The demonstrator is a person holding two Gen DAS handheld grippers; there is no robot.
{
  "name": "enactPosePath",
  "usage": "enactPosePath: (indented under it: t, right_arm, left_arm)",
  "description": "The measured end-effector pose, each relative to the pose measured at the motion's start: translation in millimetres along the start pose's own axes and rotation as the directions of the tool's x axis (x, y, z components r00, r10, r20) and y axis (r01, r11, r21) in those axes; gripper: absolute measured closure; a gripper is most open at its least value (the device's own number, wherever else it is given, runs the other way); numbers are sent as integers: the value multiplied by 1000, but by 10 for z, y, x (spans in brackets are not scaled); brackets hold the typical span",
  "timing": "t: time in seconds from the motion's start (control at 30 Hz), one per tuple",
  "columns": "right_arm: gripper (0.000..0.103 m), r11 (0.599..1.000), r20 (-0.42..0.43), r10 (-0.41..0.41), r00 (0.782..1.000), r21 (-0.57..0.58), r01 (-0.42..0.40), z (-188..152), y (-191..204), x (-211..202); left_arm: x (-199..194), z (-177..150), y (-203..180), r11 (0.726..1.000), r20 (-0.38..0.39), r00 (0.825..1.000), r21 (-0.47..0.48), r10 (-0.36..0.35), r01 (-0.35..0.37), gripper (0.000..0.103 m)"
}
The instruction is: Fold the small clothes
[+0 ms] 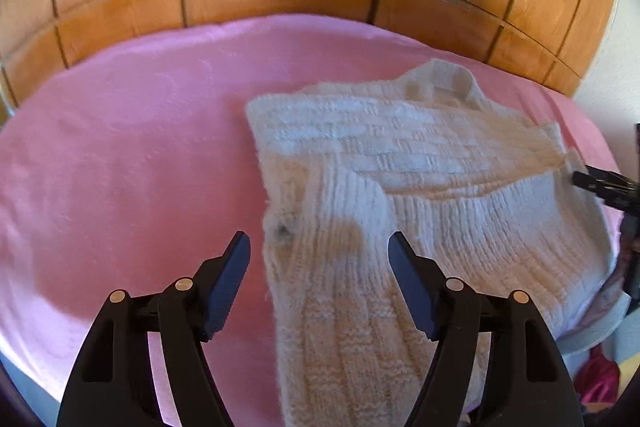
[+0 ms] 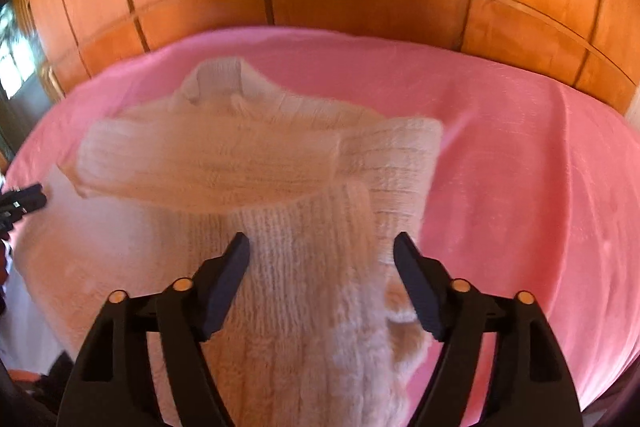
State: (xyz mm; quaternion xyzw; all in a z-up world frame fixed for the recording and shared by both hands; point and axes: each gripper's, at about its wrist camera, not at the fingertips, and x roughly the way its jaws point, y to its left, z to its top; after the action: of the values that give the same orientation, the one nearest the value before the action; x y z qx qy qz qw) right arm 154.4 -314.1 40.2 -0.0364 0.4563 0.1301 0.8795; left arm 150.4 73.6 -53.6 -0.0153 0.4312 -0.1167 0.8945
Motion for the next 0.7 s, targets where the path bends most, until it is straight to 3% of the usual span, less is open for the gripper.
enactPosePath:
  t: [0.07, 0.1, 0.13, 0.17, 0.23, 0.3, 0.33, 0.5, 0.7]
  right_arm:
    - [66, 999, -12, -14, 1000, -39, 14, -1, 91, 59]
    - [72, 998, -6, -21, 1000, -53, 21, -7, 125, 57]
    - [83, 997, 5, -38, 999, -70, 38, -6, 172, 44]
    - [87, 995, 12, -53, 999, -80, 54, -21, 174, 25]
    - [91, 993, 25, -77, 997, -91, 79, -20, 201, 2]
    - [95, 991, 35, -96, 995, -86, 98, -18, 200, -39]
    - [95, 991, 40, -104, 994, -82, 107, -17, 194, -64]
    - [96, 992, 84, -103, 991, -60, 108, 35, 164, -324]
    - [97, 998, 172, -61, 983, 15, 60, 362, 9, -678]
  left_arm:
    - [29, 3, -34, 999, -3, 1000, 32, -19, 19, 38]
    - [56, 4, -58, 999, -8, 1000, 50, -14, 14, 41]
    - [81, 3, -83, 998, -13, 1000, 64, -11, 12, 49]
    - [120, -5, -111, 996, -22, 1000, 85, -5, 6, 59]
    - [165, -17, -139, 994, -23, 1000, 113, 5, -3, 70]
    - [158, -21, -166, 991, -6, 1000, 132, 13, -12, 91]
    - [129, -22, -175, 990, 8, 1000, 137, 19, -20, 96]
    - [-58, 4, -156, 992, 59, 998, 127, 19, -26, 97]
    - [-380, 295, -35, 998, 118, 992, 49, -46, 40, 97]
